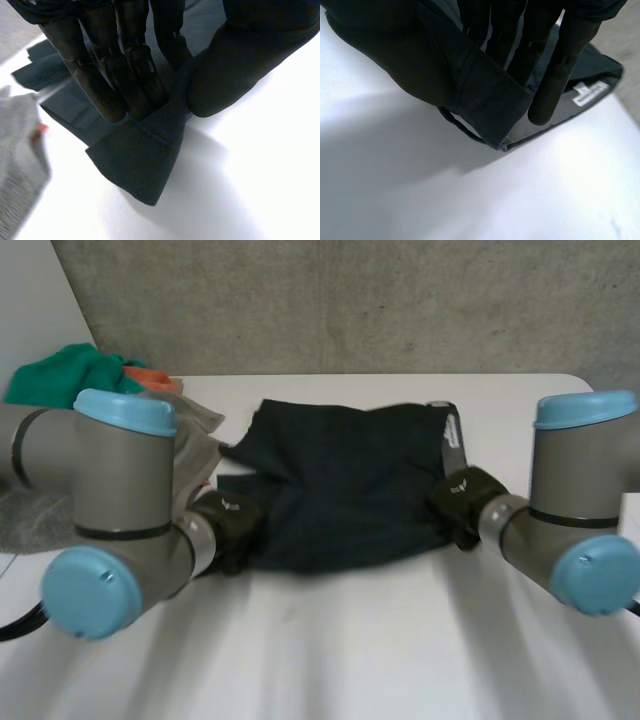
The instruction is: Fold the laundry.
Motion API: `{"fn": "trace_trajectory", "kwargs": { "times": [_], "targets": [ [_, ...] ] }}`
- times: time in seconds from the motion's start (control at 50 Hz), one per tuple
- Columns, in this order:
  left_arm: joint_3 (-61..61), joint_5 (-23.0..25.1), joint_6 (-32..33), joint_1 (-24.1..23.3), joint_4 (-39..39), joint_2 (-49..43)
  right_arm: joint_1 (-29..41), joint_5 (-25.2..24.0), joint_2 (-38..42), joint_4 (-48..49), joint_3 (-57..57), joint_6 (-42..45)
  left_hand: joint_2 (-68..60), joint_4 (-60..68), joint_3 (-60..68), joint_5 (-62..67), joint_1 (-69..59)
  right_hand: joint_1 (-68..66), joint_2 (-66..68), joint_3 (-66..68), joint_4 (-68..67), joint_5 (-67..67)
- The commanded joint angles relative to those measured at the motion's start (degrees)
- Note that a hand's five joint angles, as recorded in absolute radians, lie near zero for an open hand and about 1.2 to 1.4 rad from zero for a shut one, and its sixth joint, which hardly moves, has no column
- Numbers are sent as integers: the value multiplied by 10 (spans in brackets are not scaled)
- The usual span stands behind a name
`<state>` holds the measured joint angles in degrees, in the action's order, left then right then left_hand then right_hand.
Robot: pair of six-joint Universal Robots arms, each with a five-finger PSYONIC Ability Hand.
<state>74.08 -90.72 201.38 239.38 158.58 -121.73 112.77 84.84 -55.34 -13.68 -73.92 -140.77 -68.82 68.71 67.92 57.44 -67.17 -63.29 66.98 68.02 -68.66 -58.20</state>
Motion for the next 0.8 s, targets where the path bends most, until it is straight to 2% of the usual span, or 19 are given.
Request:
{"fn": "trace_trajectory", "kwargs": {
  "times": [0.02,0.1,0.18,0.26,0.34,0.36,0.44,0.5,0.52,0.58,0.66,0.74,0.8],
  "targets": [
    [98,12,41,-17,-101,74,-11,1,-125,-165,-121,109,-112,113,121,126,-128,-167,130,120,-113,-118],
    [137,24,84,-37,-177,92,-38,-2,-169,-256,-181,218,-112,113,121,126,-128,-167,130,120,-113,-118],
    [133,34,104,-56,-223,98,-60,-17,-192,-277,-208,284,-112,113,121,126,-128,-167,130,120,-113,-118],
    [65,24,102,-61,-217,93,-65,-35,-190,-239,-194,236,-112,113,121,126,-128,-167,130,120,-113,-118],
    [-44,-13,97,-56,-164,58,-68,-30,-167,-167,-153,133,-112,113,121,126,-128,-167,130,120,-113,-118],
    [-91,-30,97,-52,-136,35,-69,-21,-158,-140,-136,91,-112,113,121,126,-128,-167,130,120,-113,-118],
    [-209,-55,102,-47,-59,-35,-68,19,-129,-67,-107,13,-112,113,121,126,-128,-167,130,120,-113,-118],
    [-276,-57,112,-47,-13,-82,-66,51,-108,-9,-96,1,-112,113,121,126,-128,-167,130,120,-113,-118],
    [-320,-55,127,-48,19,-117,-64,74,-95,36,-91,3,-112,113,121,126,-128,-167,130,120,-113,-118],
    [-401,-59,156,-50,69,-183,-63,102,-69,118,-83,6,-112,113,121,126,-128,-167,130,120,-113,-118],
    [-493,-67,194,-54,123,-269,-65,108,-21,239,-70,13,-112,113,121,126,-128,-167,130,120,-113,-118],
    [-563,-75,215,-61,150,-333,-66,116,21,325,-57,28,-112,113,121,126,-128,-167,130,120,-113,-118],
    [-595,-79,210,-62,162,-358,-64,118,37,355,-55,39,-112,113,121,126,-128,-167,130,120,-113,-118]
  ]
}}
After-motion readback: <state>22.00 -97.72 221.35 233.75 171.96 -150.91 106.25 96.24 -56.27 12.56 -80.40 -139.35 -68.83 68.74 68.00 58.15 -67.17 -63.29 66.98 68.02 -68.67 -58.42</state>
